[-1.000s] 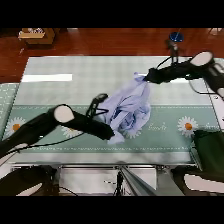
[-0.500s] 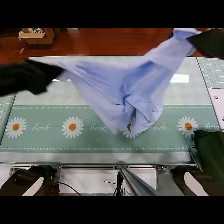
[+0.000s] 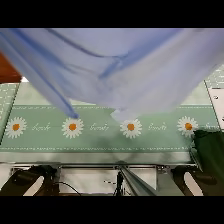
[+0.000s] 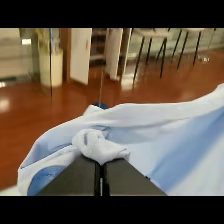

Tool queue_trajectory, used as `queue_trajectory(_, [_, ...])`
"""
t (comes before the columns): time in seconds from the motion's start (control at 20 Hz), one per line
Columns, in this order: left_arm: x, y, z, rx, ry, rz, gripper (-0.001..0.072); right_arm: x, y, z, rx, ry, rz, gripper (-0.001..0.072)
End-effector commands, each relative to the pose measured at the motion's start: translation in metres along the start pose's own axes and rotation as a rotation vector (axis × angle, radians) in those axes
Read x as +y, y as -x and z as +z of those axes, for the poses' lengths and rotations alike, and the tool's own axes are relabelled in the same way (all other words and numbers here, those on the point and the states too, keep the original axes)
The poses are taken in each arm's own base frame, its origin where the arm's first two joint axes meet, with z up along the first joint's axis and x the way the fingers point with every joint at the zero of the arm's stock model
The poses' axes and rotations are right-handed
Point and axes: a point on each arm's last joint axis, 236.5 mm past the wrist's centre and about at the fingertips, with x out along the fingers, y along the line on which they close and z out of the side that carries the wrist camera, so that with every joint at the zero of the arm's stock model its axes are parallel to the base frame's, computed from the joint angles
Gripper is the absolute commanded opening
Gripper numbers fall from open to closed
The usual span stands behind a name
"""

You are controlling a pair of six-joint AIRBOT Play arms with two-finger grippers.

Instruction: Fold the shirts.

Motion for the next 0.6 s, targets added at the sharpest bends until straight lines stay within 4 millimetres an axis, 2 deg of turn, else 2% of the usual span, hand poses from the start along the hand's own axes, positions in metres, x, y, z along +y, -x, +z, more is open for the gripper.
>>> queue_trajectory(0.0, [-0.016,0.033,0.041,-0.112,-0.045,-0.005,0.002,0.019,0.025,0.046,-0.102,0.061,-0.028,0.0024])
queue_trajectory(0.1, [-0.026,0.052,0.051,-0.14,-0.061,-0.017,0.002,0.027,0.038,0.064,-0.135,0.11,-0.052,0.0024])
queue_trajectory(0.2, [-0.035,0.067,0.04,-0.093,-0.033,-0.033,0.002,0.033,0.052,0.073,-0.132,0.155,-0.08,0.0024])
queue_trajectory(0.25, [-0.039,0.072,0.03,-0.053,-0.006,-0.039,0.002,0.033,0.057,0.071,-0.105,0.164,-0.104,0.0024])
queue_trajectory(0.35, [-0.045,0.082,0.007,0.04,0.052,-0.047,0.002,0.023,0.068,0.052,0.004,0.18,-0.174,0.0024])
queue_trajectory(0.55, [-0.044,0.088,-0.046,0.272,0.151,-0.028,0.0019,-0.027,0.098,-0.019,0.351,0.198,-0.381,0.0024])
